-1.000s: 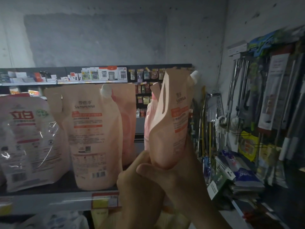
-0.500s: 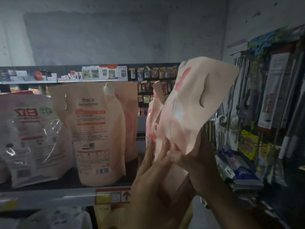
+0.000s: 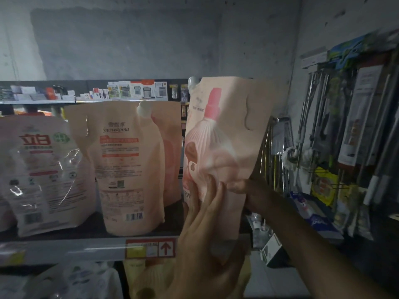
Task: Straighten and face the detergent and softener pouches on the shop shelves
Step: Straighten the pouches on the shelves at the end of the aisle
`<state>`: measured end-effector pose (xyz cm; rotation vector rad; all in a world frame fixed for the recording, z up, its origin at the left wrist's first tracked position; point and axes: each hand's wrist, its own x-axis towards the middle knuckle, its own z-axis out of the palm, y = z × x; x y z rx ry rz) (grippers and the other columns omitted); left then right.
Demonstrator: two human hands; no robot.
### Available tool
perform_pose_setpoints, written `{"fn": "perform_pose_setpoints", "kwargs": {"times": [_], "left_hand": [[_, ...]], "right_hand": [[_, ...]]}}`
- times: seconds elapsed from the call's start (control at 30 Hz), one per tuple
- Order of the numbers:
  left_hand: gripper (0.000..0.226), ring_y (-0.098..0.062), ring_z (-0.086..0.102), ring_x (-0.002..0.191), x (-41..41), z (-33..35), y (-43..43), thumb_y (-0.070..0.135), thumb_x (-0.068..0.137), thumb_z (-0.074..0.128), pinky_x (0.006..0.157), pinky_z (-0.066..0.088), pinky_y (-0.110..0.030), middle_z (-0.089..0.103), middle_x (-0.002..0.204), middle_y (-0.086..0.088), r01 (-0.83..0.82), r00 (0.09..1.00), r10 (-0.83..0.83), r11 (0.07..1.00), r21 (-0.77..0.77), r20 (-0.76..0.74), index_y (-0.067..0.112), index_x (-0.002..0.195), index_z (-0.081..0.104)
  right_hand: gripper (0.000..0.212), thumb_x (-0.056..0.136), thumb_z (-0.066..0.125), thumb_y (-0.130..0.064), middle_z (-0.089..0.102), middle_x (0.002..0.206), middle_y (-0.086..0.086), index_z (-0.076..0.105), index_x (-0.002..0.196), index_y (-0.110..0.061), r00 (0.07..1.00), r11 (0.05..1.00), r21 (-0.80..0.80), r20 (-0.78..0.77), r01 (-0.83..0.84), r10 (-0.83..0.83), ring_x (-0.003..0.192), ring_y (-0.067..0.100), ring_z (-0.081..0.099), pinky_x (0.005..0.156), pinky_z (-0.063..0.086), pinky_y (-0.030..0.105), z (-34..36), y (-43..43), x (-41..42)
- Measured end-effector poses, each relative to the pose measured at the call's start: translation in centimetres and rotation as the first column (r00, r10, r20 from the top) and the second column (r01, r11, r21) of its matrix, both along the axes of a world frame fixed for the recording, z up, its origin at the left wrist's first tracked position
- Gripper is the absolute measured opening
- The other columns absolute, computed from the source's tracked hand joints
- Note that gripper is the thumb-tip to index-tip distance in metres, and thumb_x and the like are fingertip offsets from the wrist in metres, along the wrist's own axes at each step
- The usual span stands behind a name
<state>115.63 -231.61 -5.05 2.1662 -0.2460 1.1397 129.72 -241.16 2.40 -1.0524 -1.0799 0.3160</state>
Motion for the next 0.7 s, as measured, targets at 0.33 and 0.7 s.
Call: {"fn": "perform_pose_setpoints", "kwargs": {"times": [0.33,0.7], "left_hand": [[0.104,-0.025,0.0,0.166,1.0,-1.4,0.6,0.003,0.074,0.082,0.123,0.03,-0.067,0.019,0.176,0.017,0.051,0.999,-0.05,0.996,-0.074,0.015,0.038,0.162,0.04],[0.072,0.0,0.035,0.154,1.8,0.5,3.1,0.024,0.097,0.075,0.122,0.042,-0.031,0.04,0.164,0.026,0.165,0.986,-0.151,0.915,-0.368,0.068,0.035,0.159,0.041]], "right_hand": [[0.037,0.054,0.062,0.002,0.077,0.072,0.003,0.085,0.079,-0.013,0.965,0.996,-0.065,-0.26,-0.053,0.035,0.066,0.014,0.076,0.058,0.06,0.025,-1.4,1.4,2.9],[0.028,0.039,0.072,-0.024,0.071,0.065,0.0,0.082,0.064,-0.017,0.963,0.993,-0.119,-0.269,-0.02,-0.013,0.06,0.013,0.071,0.056,0.055,0.021,-1.8,0.5,3.4]]}}
